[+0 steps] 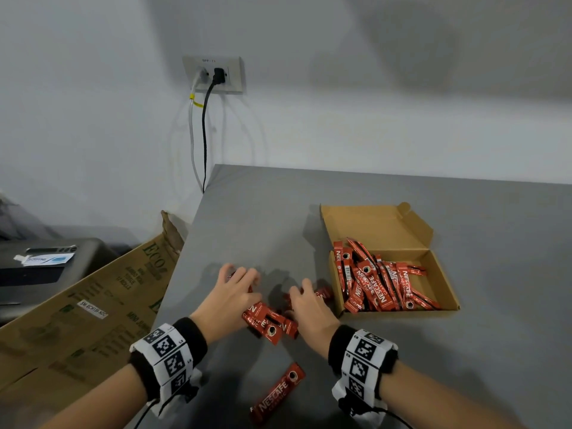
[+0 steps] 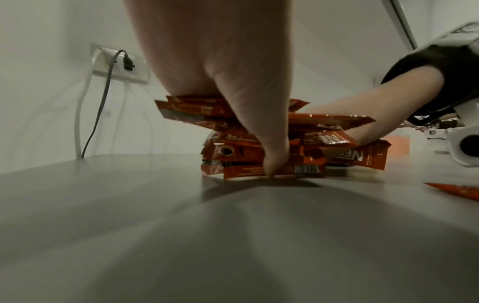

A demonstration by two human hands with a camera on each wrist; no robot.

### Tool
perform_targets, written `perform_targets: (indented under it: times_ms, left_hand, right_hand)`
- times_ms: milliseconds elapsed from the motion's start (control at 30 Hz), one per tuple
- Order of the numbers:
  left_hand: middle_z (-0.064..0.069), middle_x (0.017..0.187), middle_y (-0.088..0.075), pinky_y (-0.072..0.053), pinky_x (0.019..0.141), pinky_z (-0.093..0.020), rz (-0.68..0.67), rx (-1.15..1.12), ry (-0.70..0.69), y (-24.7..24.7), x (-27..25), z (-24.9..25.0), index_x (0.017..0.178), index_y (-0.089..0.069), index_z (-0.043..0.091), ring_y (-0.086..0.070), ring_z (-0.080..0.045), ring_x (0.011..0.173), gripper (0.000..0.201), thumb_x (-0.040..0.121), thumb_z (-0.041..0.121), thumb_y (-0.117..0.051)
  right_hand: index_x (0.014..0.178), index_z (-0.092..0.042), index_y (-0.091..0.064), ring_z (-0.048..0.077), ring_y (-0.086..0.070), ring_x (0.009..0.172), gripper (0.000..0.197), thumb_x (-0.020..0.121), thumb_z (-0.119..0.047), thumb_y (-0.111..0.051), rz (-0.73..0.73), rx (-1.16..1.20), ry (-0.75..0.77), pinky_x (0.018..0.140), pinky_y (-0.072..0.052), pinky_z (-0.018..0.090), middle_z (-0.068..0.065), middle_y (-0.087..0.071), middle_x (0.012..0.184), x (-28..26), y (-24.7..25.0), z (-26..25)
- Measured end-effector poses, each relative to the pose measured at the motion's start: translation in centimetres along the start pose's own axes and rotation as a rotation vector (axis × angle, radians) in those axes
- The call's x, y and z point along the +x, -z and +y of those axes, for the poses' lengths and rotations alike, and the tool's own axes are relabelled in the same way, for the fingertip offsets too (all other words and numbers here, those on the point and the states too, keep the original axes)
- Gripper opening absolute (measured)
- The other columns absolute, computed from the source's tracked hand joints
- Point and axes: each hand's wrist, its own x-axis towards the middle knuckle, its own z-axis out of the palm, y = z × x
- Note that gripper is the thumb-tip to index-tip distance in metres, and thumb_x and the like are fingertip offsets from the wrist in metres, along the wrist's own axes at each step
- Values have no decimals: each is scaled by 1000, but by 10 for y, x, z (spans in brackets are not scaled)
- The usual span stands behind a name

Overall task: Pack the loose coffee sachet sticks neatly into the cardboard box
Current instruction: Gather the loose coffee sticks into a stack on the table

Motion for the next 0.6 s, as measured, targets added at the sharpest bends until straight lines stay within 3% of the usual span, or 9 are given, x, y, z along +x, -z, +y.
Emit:
perform_targets:
  times_ms: [67, 133, 167, 233, 333, 400, 500, 600]
  left_hand:
    - [-1, 99, -62, -34, 93, -50, 24, 1, 24, 0, -1, 3, 65, -68, 30, -44, -20, 100, 28, 49, 51, -78]
    - [-1, 102, -63, -42, 94, -51, -14, -16, 30, -4, -3, 4, 67, -69, 30, -46, -21, 106, 30, 49, 54, -75]
    - [2, 100, -64, -45, 93, -45, -32, -44, 39, -6, -3, 3, 71, -69, 31, -52, -19, 103, 32, 51, 55, -75]
    - [7, 95, -63, -40, 94, -29, -60, -210, 62, -10, -5, -1, 84, -66, 28, -61, -14, 94, 35, 63, 56, -67]
    - [5, 95, -64, -34, 80, -20, -27, -462, 137, -4, -5, -3, 96, -60, 18, -61, -14, 90, 42, 78, 53, -47]
    - [3, 95, -66, -38, 73, -21, 51, -551, 187, 4, 0, 1, 103, -58, 16, -63, -16, 86, 33, 84, 42, -59]
    - [-1, 90, -67, -48, 68, -32, 169, -651, 272, 21, 16, 10, 111, -55, 13, -64, -21, 79, 36, 83, 31, -68]
    - [-2, 83, -64, -39, 61, -28, 276, -706, 349, 42, 35, 15, 101, -57, 9, -59, -20, 71, 26, 83, 25, -68]
  right_hand:
    - [118, -5, -42, 27, -60, 95, 45, 80, 13, -59, -15, -34, -7, 81, -46, 27, 16, -29, 134, -2, 0, 0]
    - [120, -4, -40, 26, -59, 97, 50, 78, 15, -59, -27, -59, 21, 83, -45, 26, 17, -27, 136, -5, 1, 2]
    - [120, -5, -40, 25, -60, 95, 50, 78, 15, -58, -23, -55, 45, 80, -44, 25, 17, -29, 134, -6, 1, 5]
    - [117, -7, -41, 25, -62, 92, 43, 81, 10, -58, -5, -6, 63, 78, -46, 24, 15, -34, 130, -9, 0, 13]
    - [120, -5, -43, 30, -61, 100, 38, 87, 1, -59, -9, 34, 70, 89, -49, 36, 13, -39, 125, -8, 5, 22]
    - [123, -4, -42, 33, -58, 104, 40, 87, 2, -58, -37, 9, 97, 90, -48, 38, 15, -42, 122, -5, 8, 22]
    - [122, -4, -42, 35, -58, 104, 38, 88, -2, -58, -64, -19, 111, 88, -49, 39, 17, -45, 119, -1, 12, 17]
    - [117, -1, -46, 37, -57, 105, 28, 90, -7, -54, -41, -111, 140, 86, -47, 43, 19, -50, 117, -1, 16, 9]
